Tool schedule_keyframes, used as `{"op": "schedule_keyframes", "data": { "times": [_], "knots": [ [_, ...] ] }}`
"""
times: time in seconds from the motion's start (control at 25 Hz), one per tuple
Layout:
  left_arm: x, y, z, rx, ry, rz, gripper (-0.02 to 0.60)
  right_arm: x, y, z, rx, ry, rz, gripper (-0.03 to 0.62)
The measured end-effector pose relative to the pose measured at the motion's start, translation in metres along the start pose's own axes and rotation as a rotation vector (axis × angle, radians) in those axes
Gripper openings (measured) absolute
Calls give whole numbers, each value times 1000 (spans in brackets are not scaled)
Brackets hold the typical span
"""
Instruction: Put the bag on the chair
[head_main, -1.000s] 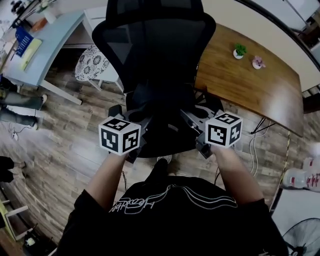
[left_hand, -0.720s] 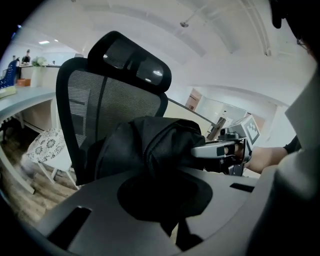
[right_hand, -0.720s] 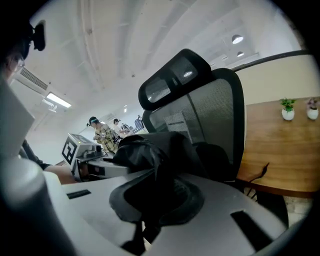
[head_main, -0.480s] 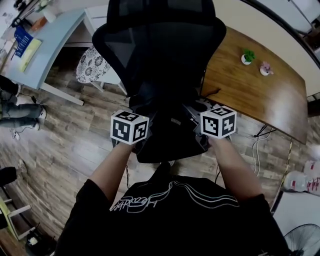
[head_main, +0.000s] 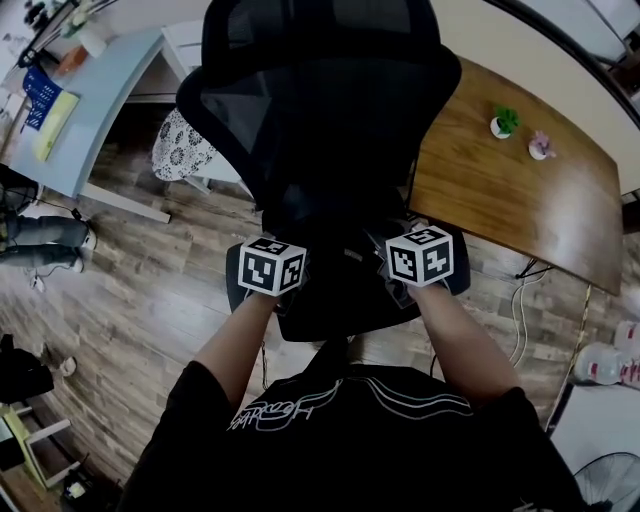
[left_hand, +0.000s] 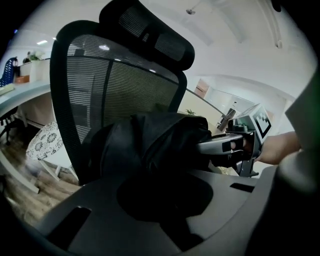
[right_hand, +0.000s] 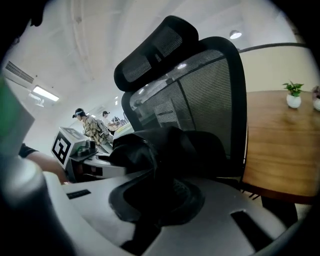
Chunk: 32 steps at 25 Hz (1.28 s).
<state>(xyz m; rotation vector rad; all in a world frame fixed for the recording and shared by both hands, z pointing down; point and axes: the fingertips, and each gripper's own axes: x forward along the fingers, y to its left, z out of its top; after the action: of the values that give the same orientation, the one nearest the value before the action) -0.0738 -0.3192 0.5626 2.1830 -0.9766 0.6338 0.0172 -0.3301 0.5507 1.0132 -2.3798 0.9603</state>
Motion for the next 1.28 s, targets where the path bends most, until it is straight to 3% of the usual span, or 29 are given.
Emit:
{"op": "schedule_keyframes", "data": {
  "times": [0.16,0.32,0.56,0.8,0.92,1.28],
  "knots": [
    [9,3,-4,-3,20,2,44,7,-9,-8,6,17,-39,17],
    [16,4,-8,-35,13,-6,44,14,-19,-14,93,3,-58,25],
    [19,5,-13,-38,14,2,52,16,-23,-21,126,-26,-50,102],
    [13,17,-25,-78,28,47,216,6,-17,-25,223,-75,14,264],
    [10,17,-38,-67,61,52,297,-5,-19,-30,210,-74,-3,290],
    [-39,-11,-63,-96,27,36,321,-70,2,-43,196,-130,-5,302]
  ]
}}
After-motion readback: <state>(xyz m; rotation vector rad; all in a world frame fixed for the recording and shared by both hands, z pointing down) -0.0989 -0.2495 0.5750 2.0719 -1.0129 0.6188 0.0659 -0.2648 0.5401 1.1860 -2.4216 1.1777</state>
